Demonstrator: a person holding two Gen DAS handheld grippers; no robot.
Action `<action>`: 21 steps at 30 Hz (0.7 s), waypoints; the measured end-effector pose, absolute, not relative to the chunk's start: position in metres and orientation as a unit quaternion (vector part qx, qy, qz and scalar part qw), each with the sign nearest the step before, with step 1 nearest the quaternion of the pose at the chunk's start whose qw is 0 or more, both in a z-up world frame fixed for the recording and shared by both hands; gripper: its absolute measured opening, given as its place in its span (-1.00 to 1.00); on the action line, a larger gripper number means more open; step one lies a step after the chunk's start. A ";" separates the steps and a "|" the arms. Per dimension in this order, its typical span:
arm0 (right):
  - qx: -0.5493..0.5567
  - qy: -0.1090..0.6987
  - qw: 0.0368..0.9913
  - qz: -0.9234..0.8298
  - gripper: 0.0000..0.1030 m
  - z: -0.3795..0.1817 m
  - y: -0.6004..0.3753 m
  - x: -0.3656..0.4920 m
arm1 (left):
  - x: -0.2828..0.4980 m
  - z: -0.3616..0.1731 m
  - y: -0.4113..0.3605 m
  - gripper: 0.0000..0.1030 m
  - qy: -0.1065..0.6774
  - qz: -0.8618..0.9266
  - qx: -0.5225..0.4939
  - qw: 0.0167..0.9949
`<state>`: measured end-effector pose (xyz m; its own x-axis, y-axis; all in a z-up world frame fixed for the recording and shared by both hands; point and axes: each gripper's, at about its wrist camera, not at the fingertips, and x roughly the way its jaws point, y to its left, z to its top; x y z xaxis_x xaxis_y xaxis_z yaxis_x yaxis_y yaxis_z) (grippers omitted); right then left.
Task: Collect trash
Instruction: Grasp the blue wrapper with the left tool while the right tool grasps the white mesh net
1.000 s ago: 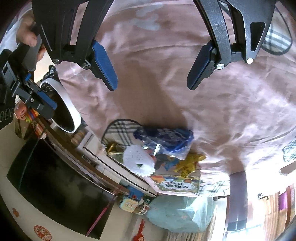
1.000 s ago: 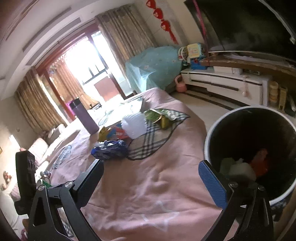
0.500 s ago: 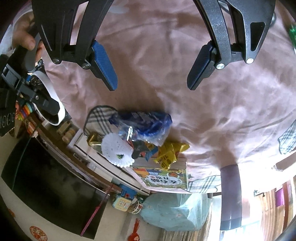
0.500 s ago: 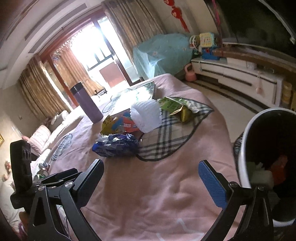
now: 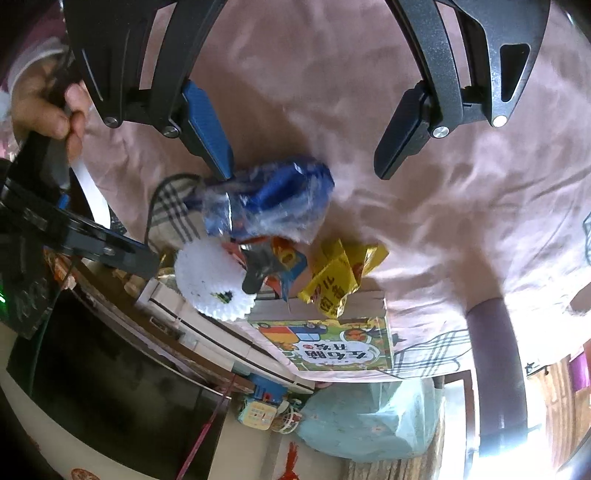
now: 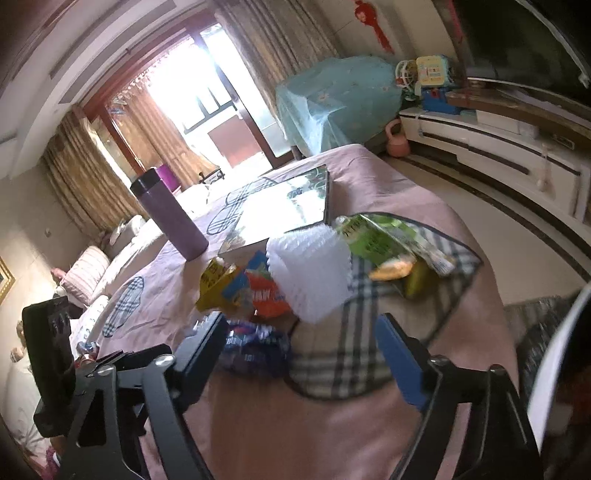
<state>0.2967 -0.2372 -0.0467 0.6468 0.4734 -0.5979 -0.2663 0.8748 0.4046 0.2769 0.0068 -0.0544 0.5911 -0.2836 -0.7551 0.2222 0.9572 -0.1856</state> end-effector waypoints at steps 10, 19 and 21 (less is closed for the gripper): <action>0.123 0.381 0.890 0.219 -0.59 -0.066 -0.222 0.336 | 0.288 -0.054 -0.006 0.43 0.416 -0.178 -0.032 0.891; 0.131 0.373 0.891 0.225 -0.72 -0.058 -0.232 0.300 | 0.260 -0.045 -0.022 -0.54 0.406 -0.192 -0.017 0.893; 0.142 0.368 0.891 0.224 -0.72 -0.055 -0.239 0.287 | 0.249 -0.043 -0.024 -0.59 0.405 -0.195 -0.022 0.893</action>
<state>0.2868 -0.2391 -0.0547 0.6284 0.5041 -0.5924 -0.2956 0.8592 0.4175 0.2489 -0.0244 -0.0432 0.5960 -0.3657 -0.7149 0.3306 0.9231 -0.1965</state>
